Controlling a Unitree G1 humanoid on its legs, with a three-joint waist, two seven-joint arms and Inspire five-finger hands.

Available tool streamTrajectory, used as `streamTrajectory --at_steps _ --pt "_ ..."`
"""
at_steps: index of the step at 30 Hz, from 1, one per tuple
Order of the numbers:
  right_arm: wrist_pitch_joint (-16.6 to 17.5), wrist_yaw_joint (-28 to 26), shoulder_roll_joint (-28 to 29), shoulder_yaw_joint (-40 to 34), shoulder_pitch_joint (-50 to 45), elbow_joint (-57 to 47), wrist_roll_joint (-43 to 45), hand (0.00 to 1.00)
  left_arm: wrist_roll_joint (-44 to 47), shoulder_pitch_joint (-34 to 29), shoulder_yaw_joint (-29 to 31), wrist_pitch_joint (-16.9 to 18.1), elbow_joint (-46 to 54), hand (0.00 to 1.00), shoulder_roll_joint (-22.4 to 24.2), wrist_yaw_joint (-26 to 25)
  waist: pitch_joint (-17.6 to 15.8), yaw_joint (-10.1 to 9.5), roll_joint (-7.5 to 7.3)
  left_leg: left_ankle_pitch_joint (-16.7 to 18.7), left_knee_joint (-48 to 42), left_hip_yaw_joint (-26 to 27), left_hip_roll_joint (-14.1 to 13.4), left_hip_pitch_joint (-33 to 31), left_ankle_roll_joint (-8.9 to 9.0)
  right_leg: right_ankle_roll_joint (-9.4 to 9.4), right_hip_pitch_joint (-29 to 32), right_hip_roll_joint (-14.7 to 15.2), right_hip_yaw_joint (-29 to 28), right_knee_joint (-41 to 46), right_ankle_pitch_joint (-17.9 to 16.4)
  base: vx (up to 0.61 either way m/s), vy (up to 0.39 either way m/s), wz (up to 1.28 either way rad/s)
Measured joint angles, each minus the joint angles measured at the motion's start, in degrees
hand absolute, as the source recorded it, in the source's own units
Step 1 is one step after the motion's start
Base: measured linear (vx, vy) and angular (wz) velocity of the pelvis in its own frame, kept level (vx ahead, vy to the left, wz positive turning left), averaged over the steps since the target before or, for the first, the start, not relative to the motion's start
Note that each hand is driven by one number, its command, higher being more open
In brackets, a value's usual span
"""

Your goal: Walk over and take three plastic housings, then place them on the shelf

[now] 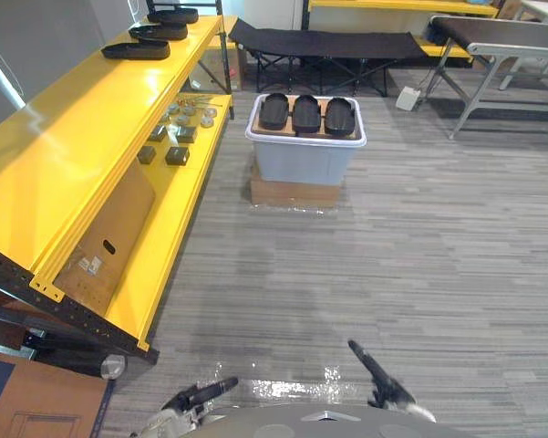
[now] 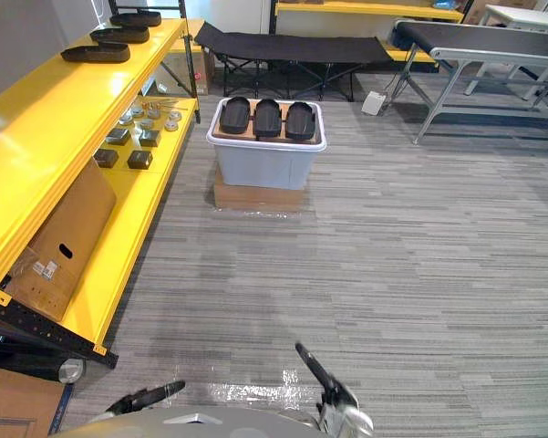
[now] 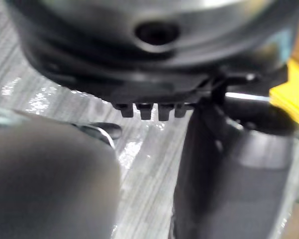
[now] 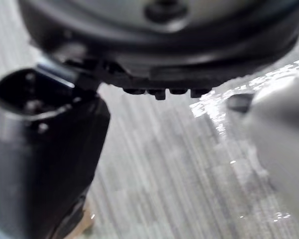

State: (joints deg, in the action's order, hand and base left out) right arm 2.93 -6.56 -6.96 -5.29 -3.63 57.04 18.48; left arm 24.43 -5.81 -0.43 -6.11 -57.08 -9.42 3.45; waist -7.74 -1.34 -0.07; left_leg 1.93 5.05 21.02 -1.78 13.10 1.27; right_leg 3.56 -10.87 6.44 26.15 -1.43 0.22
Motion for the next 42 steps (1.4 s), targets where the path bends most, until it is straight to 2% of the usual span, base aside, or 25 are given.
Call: streamTrajectory --at_steps 5,12,15,19,23,26,34,36,38,39,40,41,42 --pt "3.4 -1.3 0.1 2.6 5.9 -1.3 0.3 1.0 5.2 2.5 -2.1 0.1 5.6 1.0 1.3 0.7 0.0 -0.11 0.07 0.0 0.0 0.7 0.4 -0.6 0.01 0.2 0.3 0.1 0.0 -1.3 0.7 0.01 0.015 -0.03" --pt "3.5 -2.3 0.0 2.6 6.1 -1.5 2.6 1.0 6.5 1.2 -3.3 -0.4 5.9 1.0 3.0 1.6 -0.4 0.04 0.66 0.5 -0.2 1.0 0.4 -0.3 0.79 0.24 -0.2 0.1 -0.1 -1.8 0.8 0.04 0.017 -0.03" --pt "3.7 -2.7 0.0 3.4 5.5 -1.6 2.3 1.0 6.2 0.4 -3.3 2.1 5.9 1.0 3.4 0.4 -0.6 -0.09 0.54 0.7 -0.2 1.0 0.4 0.0 1.03 0.24 -0.4 0.2 0.0 -1.8 0.8 0.0 0.0 0.0" --pt "4.8 -2.4 0.7 4.3 3.9 -4.4 2.5 1.0 8.0 -1.9 -2.9 7.7 8.2 1.0 3.6 -3.6 -0.8 -0.06 0.26 0.9 -0.2 1.2 0.5 0.2 1.39 0.35 -0.4 0.3 -0.5 -1.6 0.8 -0.04 0.018 -0.04" --pt "5.9 -2.8 0.6 5.1 2.8 -5.9 2.3 1.0 8.5 -2.6 -1.4 9.9 10.8 1.0 3.6 -4.5 -1.1 -0.13 -0.32 0.8 -0.2 1.1 0.6 0.1 1.24 0.42 -0.3 0.4 -0.4 -1.4 0.9 -0.05 0.009 0.01" --pt "6.5 -2.1 0.6 5.7 2.1 -6.8 2.7 1.0 4.0 -3.1 -1.6 10.0 13.1 1.0 3.7 -4.6 -1.1 -0.08 -0.33 0.5 -0.2 1.0 0.6 -0.1 0.83 0.43 0.0 0.5 -0.4 -1.1 0.9 -0.04 0.006 0.01" --pt "6.3 0.7 0.6 5.8 1.6 -8.2 4.9 1.0 1.9 -3.7 -3.6 8.3 14.9 1.0 4.0 -3.7 -1.1 0.01 -0.16 0.3 -0.2 1.1 0.8 -0.5 0.47 0.43 1.2 0.7 -0.9 -0.3 0.8 -0.01 0.007 -0.02" --pt "6.3 0.9 0.5 5.7 1.6 -8.2 4.7 1.0 1.6 -3.8 -4.5 7.5 14.9 1.0 4.5 -3.3 -1.2 0.03 0.01 0.4 -0.2 1.0 1.1 -0.6 0.31 0.6 3.0 1.9 -1.1 4.0 -1.2 0.0 0.03 0.03" --pt "6.3 1.2 0.5 5.8 1.1 -8.2 4.8 1.0 -0.6 -3.8 -5.7 6.8 15.1 1.0 4.1 -2.3 -1.7 -0.02 -0.56 0.8 -0.3 0.4 2.3 0.2 -1.26 1.05 7.6 6.0 -1.2 17.1 -6.2 0.01 0.091 0.17" --pt "6.2 1.4 0.5 5.8 1.0 -8.2 4.8 1.0 -0.7 -3.7 -5.7 6.8 15.1 1.0 4.2 -2.2 -1.9 -0.11 -0.57 1.0 -0.3 0.3 2.5 0.5 -1.58 0.68 9.0 7.1 -1.1 21.1 -6.7 -0.02 0.087 0.16" --pt "6.2 1.9 0.7 5.8 0.6 -8.3 4.9 1.0 -0.8 -3.7 -5.6 6.6 15.5 1.0 4.1 -2.3 -2.3 -0.15 -0.8 1.9 -1.7 -0.1 2.7 0.5 -2.43 0.21 12.0 9.4 -1.2 28.6 -7.0 -0.02 0.078 0.16" --pt "6.2 2.1 1.2 5.8 0.0 -8.5 4.9 1.0 -0.8 -4.1 -5.6 6.3 16.8 1.0 3.5 -2.4 -3.0 0.02 -1.41 2.9 -3.4 -0.5 3.0 1.0 -3.26 0.52 13.6 11.6 -1.4 33.8 -6.7 -0.01 0.072 0.16" --pt "6.1 2.1 1.3 5.9 -0.3 -8.5 4.9 1.0 -0.8 -4.2 -5.6 6.2 17.2 1.0 3.5 -2.5 -3.7 -0.01 -1.48 3.3 -3.9 -0.6 2.9 1.7 -3.68 0.85 13.8 12.3 -1.5 35.6 -6.7 0.01 0.058 0.15"
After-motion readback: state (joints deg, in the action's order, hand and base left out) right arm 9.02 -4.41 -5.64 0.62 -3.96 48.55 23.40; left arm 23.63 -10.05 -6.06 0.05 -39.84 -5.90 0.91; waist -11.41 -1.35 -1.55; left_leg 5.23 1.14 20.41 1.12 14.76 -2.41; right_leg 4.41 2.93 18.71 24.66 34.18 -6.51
